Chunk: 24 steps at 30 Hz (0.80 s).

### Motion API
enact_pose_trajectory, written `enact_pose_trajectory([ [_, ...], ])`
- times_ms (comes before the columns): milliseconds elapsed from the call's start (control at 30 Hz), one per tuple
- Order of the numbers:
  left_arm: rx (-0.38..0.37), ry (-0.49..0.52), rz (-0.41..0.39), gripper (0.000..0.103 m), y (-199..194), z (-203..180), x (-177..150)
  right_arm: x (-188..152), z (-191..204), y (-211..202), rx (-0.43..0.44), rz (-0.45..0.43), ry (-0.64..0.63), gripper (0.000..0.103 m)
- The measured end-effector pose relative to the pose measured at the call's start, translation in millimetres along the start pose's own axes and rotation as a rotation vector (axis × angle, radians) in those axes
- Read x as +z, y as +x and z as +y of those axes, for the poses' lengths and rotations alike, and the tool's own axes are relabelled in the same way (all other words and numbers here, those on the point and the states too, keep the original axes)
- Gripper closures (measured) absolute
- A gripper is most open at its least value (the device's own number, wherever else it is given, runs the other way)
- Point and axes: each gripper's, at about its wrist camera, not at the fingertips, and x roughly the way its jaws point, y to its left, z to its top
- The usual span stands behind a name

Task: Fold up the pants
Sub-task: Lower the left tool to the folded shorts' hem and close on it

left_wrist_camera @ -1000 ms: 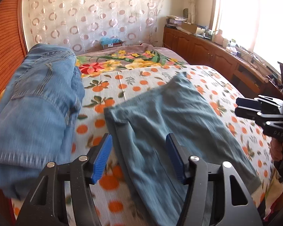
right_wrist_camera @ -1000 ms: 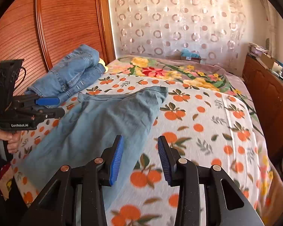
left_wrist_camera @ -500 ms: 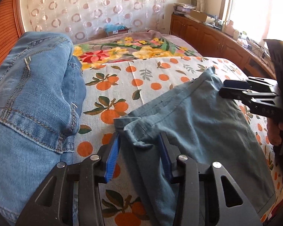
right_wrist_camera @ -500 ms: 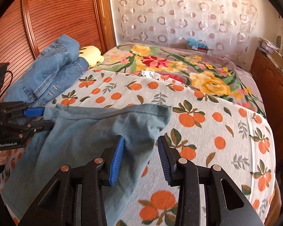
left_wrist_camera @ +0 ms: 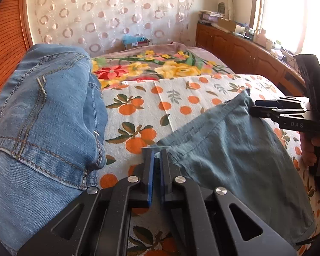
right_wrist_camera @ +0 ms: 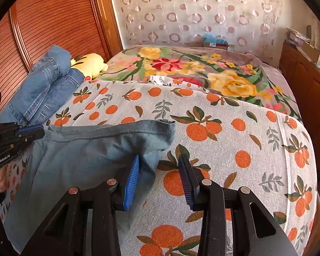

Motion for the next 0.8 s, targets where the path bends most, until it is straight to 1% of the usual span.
enact_pose_trajectory([
  [200,0.002,0.012,-0.027,0.100,-5,1,5,-2,-2,0,0.005,-0.003,0.014,0.064],
  [267,0.005,0.002,-0.039,0.100,-5,2,8,-2,-3,-5,0.005,-0.011,0.023,0.064],
  [400,0.023,0.029,-0.030,0.100,1,-2,8,0,-7,-9,0.023,-0.019,0.051,0.064],
  [500,0.020,0.024,-0.031,0.100,4,-2,7,4,-9,-9,0.029,-0.018,0.066,0.064],
  [633,0.013,0.020,-0.035,0.100,4,-2,8,13,-12,-2,0.065,0.000,0.094,0.064],
  [800,0.016,0.027,-0.043,0.100,5,-3,8,19,-19,13,0.080,0.042,0.129,0.064],
])
